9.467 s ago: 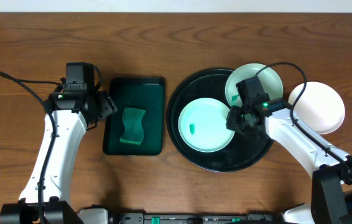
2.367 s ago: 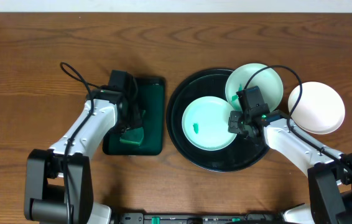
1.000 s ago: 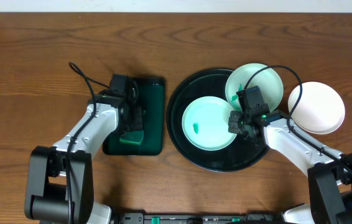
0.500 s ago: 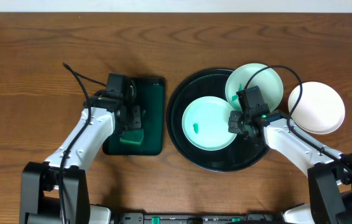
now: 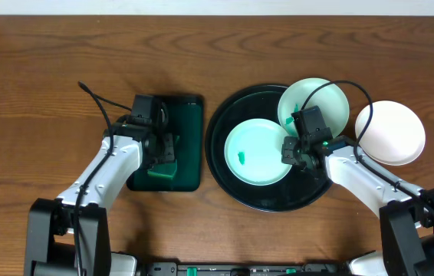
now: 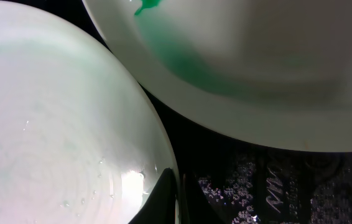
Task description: Clean dirty plates on tray and stack at the side
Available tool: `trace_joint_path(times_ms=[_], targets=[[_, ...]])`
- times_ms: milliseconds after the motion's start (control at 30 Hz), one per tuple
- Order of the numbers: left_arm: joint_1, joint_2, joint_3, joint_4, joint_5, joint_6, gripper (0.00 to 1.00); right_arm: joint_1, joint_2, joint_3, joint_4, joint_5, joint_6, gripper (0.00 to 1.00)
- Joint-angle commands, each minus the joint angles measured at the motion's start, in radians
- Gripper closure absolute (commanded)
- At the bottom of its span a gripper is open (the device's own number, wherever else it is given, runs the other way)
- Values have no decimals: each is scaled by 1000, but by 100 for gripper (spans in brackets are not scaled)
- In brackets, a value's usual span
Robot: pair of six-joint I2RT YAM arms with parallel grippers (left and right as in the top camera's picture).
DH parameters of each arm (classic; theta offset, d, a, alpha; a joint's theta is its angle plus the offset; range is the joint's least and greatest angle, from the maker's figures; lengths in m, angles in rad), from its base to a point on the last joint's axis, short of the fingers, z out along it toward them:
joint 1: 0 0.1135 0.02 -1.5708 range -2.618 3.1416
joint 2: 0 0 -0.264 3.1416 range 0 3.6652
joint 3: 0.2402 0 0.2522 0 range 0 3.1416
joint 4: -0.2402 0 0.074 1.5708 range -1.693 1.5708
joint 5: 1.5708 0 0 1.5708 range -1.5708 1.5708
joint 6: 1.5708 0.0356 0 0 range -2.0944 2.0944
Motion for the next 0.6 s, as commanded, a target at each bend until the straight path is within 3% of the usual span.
trace_joint_path(times_ms=[0,567], targets=[[-4,8,-9,8,6,-24,53,3,-10,-10,3,32,14,98],[-4,121,-9,11,6,-24,57,3,-10,-10,3,32,14,98]])
